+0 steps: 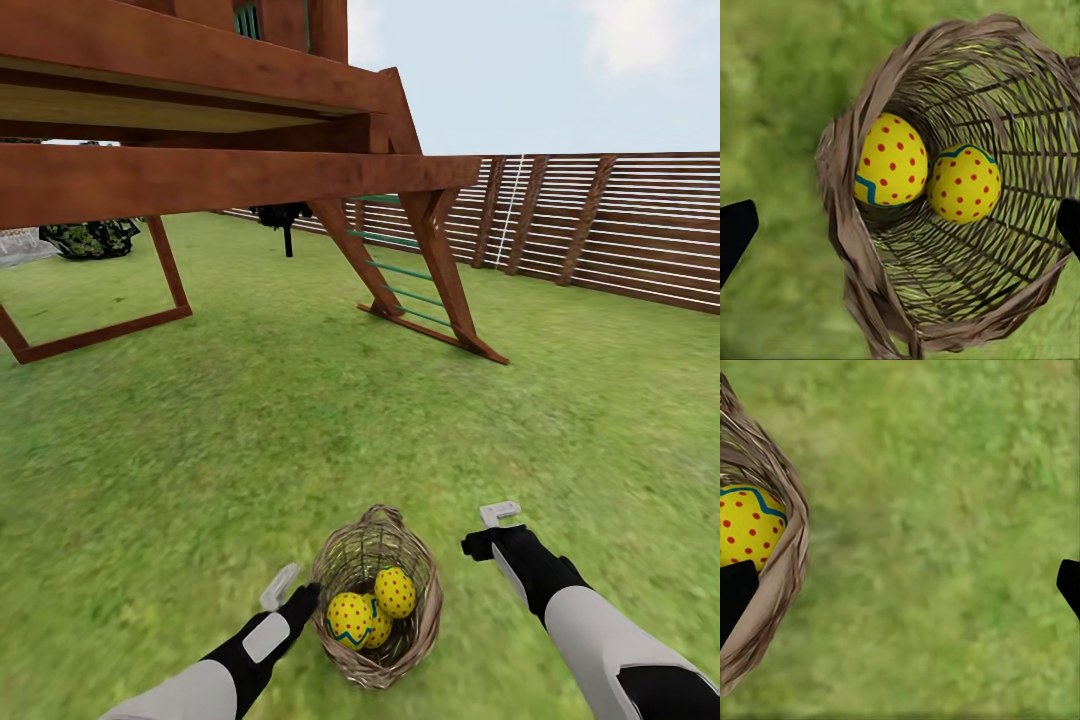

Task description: Take the three Easter eggs out of the wicker basket on the lawn in the garden, then place them on the lawn next to a single tree (choose any tree) so that all three eggs are next to the same tree and none are left in the basket.

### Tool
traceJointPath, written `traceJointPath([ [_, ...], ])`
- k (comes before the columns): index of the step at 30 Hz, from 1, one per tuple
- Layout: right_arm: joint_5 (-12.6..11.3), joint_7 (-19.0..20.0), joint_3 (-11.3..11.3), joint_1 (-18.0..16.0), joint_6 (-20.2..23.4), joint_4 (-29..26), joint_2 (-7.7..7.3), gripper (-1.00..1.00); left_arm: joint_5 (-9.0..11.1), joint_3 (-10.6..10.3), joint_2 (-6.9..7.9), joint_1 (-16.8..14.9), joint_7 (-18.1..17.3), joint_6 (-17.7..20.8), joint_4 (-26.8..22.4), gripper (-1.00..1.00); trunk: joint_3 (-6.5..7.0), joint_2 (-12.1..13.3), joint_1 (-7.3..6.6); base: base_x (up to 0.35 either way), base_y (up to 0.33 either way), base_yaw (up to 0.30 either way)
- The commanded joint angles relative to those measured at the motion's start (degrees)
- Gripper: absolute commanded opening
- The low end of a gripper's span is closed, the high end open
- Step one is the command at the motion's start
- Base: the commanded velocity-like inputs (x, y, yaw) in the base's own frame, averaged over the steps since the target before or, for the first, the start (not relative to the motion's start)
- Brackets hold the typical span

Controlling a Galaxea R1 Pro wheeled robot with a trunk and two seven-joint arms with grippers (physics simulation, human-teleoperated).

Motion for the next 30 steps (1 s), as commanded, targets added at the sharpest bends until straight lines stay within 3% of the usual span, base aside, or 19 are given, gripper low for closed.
traceJointPath([
  [1,0.42,0.02,0.3,-0.01,0.39,-0.1,-0.04,1.0,0.29,-0.28,-0.01,-0.02,1.34,-0.47,-0.09,1.0,-0.05,-0.03,0.0,0.0,0.0,0.0],
  [4,0.42,0.02,0.3,-0.01,0.4,-0.1,-0.02,1.0,0.25,-0.28,0.01,0.0,3.31,-0.98,-0.3,1.0,-0.05,-0.03,0.0,0.0,0.0,0.002],
  [14,0.42,-0.07,0.3,-0.01,0.43,-0.05,0.08,1.0,0.24,-0.28,0.17,-0.01,3.78,-1.12,-0.53,1.0,-0.05,-0.03,0.0,0.0,-0.009,0.223],
  [22,0.42,-0.07,0.3,-0.01,0.43,0.07,0.14,1.0,0.28,-0.28,0.16,0.0,3.78,-1.15,-0.54,1.0,-0.05,-0.03,0.0,0.0,-0.255,0.283],
  [30,0.42,0.15,0.33,0.14,0.11,0.38,-0.02,1.0,0.25,-0.28,0.15,0.01,3.78,-1.06,-0.55,1.0,-0.05,-0.03,0.0,0.0,-0.299,0.049],
])
